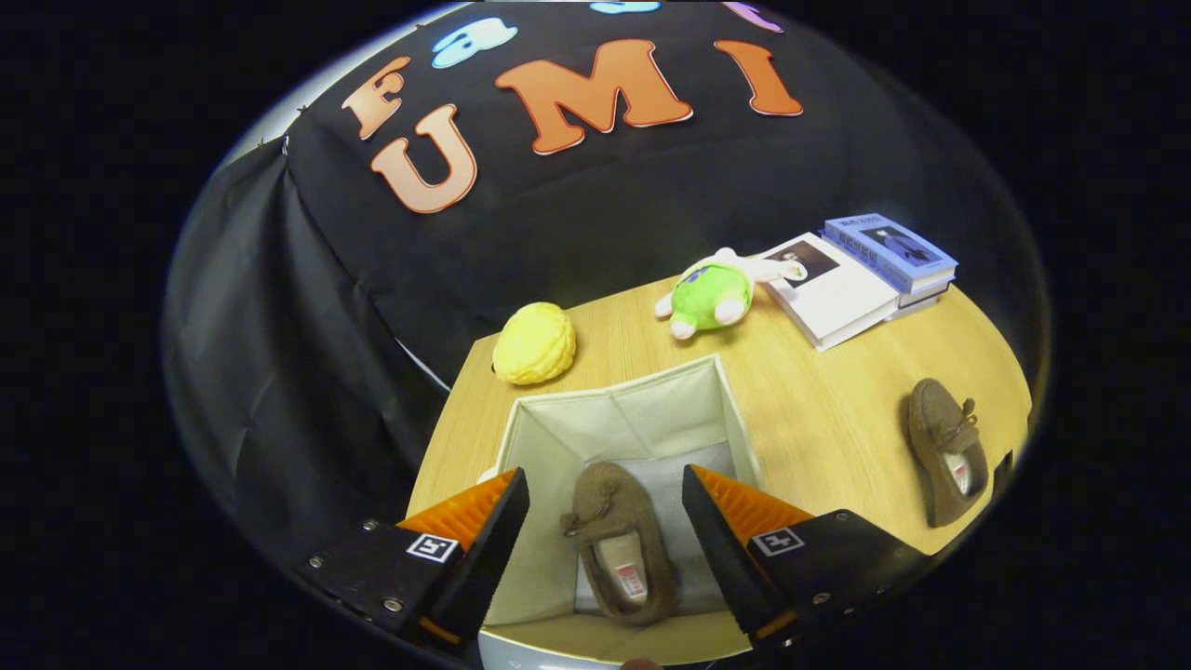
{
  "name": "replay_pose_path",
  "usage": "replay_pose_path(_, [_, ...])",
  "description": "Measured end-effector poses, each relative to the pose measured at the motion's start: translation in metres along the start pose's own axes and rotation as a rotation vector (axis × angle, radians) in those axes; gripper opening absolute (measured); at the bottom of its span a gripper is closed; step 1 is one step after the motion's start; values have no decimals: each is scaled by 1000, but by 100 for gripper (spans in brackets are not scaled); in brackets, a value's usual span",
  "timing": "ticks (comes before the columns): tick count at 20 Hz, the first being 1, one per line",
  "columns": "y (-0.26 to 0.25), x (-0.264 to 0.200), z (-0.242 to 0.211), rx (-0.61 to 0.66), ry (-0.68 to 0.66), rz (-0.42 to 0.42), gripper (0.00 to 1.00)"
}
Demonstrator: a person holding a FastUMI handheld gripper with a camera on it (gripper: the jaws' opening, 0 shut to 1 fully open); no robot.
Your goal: Open the storage box then place both shoes into the box .Put the left shoe in first, then the right shoe, with the right side of both shoes facing outward in a uniform manner.
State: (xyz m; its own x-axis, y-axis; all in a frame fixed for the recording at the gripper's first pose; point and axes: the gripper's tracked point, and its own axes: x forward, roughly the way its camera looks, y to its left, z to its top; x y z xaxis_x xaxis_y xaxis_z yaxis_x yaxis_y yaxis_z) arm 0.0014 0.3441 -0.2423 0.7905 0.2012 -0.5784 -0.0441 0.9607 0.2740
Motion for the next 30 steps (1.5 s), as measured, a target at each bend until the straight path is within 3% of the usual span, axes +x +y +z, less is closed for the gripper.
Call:
replay_pose_path(7, [-95,-20,32,-30,-65,-104,98])
replay_pose_path(15, [-229,-50,35,-49,-79,-238,98])
replay_pose_path(23, [-336,-69,-7,-65,-17,-330,99])
replay_pose_path(30, [-381,-65,-53,-36,66,-338,98])
